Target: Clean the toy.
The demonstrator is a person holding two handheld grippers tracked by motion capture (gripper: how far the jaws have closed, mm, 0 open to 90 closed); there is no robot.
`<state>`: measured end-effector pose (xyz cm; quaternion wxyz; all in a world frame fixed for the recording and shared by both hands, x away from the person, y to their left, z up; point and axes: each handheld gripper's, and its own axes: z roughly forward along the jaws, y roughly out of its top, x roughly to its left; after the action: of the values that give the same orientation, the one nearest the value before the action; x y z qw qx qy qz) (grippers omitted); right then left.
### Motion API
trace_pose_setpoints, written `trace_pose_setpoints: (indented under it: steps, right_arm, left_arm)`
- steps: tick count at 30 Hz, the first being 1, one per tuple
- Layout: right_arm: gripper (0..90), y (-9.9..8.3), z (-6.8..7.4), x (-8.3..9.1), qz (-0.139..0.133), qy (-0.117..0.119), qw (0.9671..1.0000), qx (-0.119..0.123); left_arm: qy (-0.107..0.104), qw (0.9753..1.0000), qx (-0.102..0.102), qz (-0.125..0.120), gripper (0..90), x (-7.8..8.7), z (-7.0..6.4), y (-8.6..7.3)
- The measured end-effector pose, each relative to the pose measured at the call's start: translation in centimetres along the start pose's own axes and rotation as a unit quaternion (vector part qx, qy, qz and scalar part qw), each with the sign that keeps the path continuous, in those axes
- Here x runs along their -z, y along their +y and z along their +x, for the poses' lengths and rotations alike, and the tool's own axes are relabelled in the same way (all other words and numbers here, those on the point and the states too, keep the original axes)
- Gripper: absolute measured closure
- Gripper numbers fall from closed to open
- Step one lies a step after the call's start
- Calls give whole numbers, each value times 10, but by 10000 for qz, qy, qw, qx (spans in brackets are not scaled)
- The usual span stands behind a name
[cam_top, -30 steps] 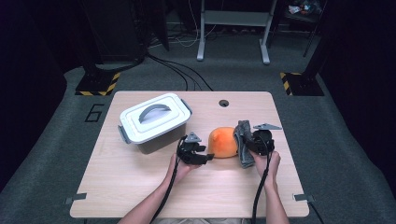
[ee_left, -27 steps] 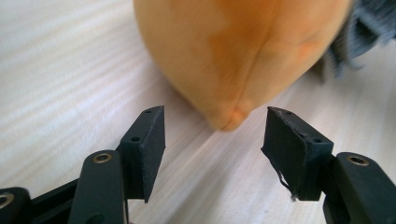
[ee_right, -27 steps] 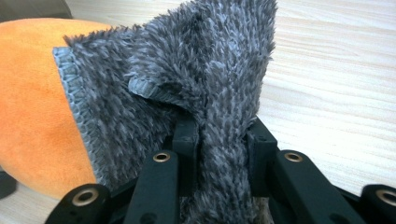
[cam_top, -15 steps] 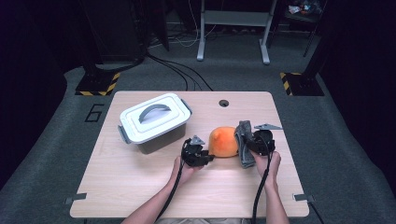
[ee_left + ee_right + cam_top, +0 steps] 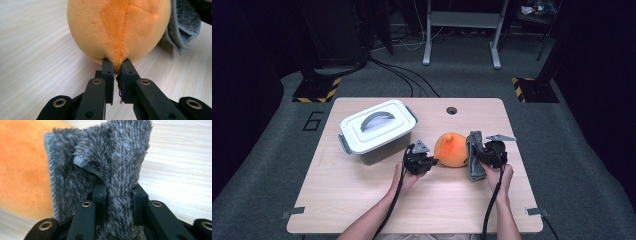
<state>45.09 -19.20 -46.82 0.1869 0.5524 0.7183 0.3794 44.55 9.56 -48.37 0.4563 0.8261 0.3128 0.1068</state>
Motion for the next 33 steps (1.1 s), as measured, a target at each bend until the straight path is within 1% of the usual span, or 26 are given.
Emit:
trace_pose_setpoints:
  steps: [1, 3, 4, 5, 6, 8, 9, 10, 12, 13, 15, 16, 17, 18, 19, 20, 21, 23, 24, 26, 28, 29, 30, 31, 32, 33]
  right_arm:
    - [704, -1, 0, -1, 8, -7, 10000, -6]
    - [704, -2, 0, -2, 1, 74, 10000, -39]
    - [704, -2, 0, -2, -1, 72, 10000, -57]
    - [704, -1, 1, -2, -16, 96, 9999, -67]
    - [704, -1, 1, 0, -55, 108, 9999, -29]
    - [705, 0, 3, 2, -87, 132, 9999, -32]
    - [704, 1, 4, 4, -130, 162, 9998, 4]
    - [705, 2, 6, 6, -162, 196, 9997, -7]
    - [705, 6, 9, 11, -233, 224, 9995, 47]
    - [705, 7, 11, 14, -283, 260, 9992, 65]
    - [705, 12, 17, 20, -372, 340, 9986, 168]
    - [705, 15, 20, 23, -415, 397, 9982, 196]
    - [705, 16, 22, 26, -455, 435, 9978, 220]
    - [705, 19, 26, 29, -516, 469, 9972, 264]
    - [705, 21, 28, 32, -554, 514, 9965, 359]
    - [705, 23, 32, 35, -602, 530, 9960, 391]
    - [705, 26, 36, 38, -636, 572, 9955, 405]
    - [705, 29, 44, 42, -713, 707, 9937, 505]
    - [705, 31, 48, 43, -731, 764, 9929, 552]
    - [705, 35, 59, 44, -734, 804, 9913, 734]
    - [705, 38, 65, 42, -732, 865, 9901, 828]
    - [704, 39, 68, 39, -697, 874, 9900, 862]
    - [704, 40, 71, 35, -654, 863, 9897, 941]
    - [705, 41, 72, 32, -611, 796, 9899, 1004]
    - [706, 41, 73, 27, -566, 707, 9907, 1011]
    - [706, 41, 72, 23, -511, 680, 9911, 1026]
  left_arm:
    - [3, 10000, -60, 4, 836, 3, 1, 3]
    - [23, 9998, -195, 30, 837, 9, 1, 9]
    - [22, 9998, -175, 31, 838, 11, 1, 10]
    - [36, 9996, -260, 87, 838, 13, 1, 13]
    - [27, 9996, -280, 75, 838, 14, 1, 15]
    - [47, 9993, -362, 111, 838, 16, 0, 17]
    - [47, 9991, -386, 160, 838, 17, -1, 19]
    - [17, 9990, -409, 154, 838, 17, -1, 20]
    - [21, 9988, -441, 190, 838, 18, -2, 24]
    - [15, 9986, -479, 234, 838, 19, -2, 26]
    - [18, 9982, -559, 230, 838, 21, -3, 30]
    - [6, 9979, -583, 291, 837, 22, -3, 32]
    - [5, 9978, -611, 255, 837, 22, -3, 34]
    - [29, 9974, -663, 291, 837, 23, -4, 37]
    - [16, 9972, -675, 327, 837, 24, -4, 39]
    - [-2, 9970, -700, 318, 837, 24, -4, 40]
    - [-9, 9966, -739, 373, 837, 25, -5, 43]
    - [-47, 9964, -757, 369, 836, 24, -6, 45]
    - [-66, 9962, -769, 407, 836, 23, -7, 46]
    - [-93, 9962, -769, 400, 834, 21, -8, 48]
    - [-172, 9959, -793, 411, 833, 18, -10, 48]
    - [-198, 9959, -779, 405, 832, 17, -11, 49]
    - [-207, 9957, -804, 410, 831, 16, -12, 49]
    - [-212, 9958, -790, 417, 830, 15, -13, 48]
    - [-200, 9958, -790, 417, 827, 14, -13, 48]
    - [-193, 9961, -762, 393, 824, 13, -13, 47]
